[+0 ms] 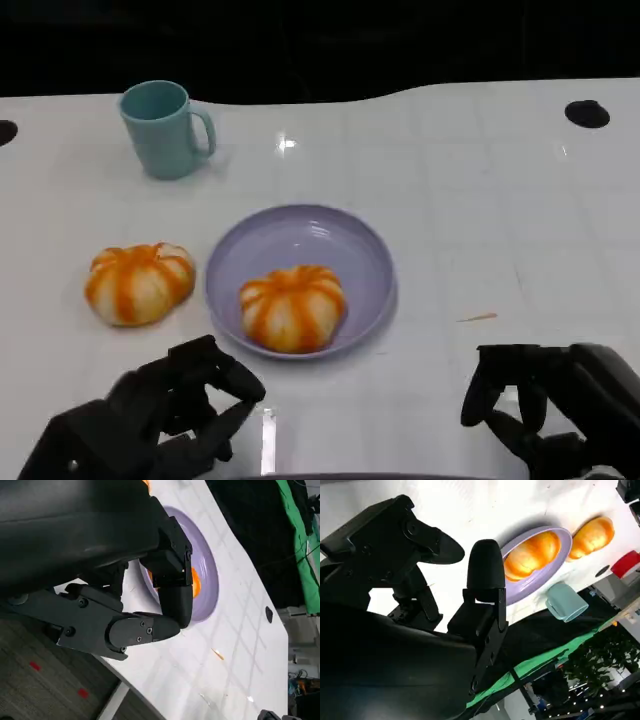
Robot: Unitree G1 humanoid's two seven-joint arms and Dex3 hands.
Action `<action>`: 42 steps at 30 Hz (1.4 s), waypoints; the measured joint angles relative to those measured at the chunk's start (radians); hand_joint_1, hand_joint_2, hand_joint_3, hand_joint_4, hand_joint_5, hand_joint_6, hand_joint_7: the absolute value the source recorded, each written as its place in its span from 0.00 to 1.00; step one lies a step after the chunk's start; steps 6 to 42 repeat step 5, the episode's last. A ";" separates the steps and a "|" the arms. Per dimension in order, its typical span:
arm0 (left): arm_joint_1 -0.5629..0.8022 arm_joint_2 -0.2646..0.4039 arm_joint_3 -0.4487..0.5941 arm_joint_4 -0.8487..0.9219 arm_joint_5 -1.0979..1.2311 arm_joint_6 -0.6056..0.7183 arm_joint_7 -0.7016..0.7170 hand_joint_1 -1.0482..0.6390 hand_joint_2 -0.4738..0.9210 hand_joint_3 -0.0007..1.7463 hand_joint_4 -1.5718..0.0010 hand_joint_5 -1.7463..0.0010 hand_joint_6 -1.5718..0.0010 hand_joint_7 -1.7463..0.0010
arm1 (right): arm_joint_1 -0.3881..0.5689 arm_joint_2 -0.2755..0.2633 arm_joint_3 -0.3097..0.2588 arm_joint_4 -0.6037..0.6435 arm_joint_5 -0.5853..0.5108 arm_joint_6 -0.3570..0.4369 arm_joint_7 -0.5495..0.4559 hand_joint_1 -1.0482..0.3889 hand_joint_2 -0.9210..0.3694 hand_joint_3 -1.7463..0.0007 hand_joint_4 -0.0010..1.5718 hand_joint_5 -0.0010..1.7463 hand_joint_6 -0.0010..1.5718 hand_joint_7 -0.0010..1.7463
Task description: Grasp the bread from the table and place it into the plate.
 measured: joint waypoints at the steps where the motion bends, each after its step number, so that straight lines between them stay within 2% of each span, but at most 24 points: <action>1: 0.000 0.001 0.000 0.001 0.000 -0.002 0.000 0.39 1.00 0.26 0.59 0.00 0.61 0.25 | 0.000 0.002 0.002 0.002 -0.002 -0.002 -0.005 0.69 0.44 0.37 0.59 1.00 0.54 0.72; 42: 0.000 0.002 0.002 0.001 -0.003 -0.004 0.000 0.39 1.00 0.25 0.58 0.00 0.60 0.25 | -0.001 0.003 0.008 0.009 -0.003 -0.016 -0.016 0.70 0.45 0.37 0.60 1.00 0.55 0.72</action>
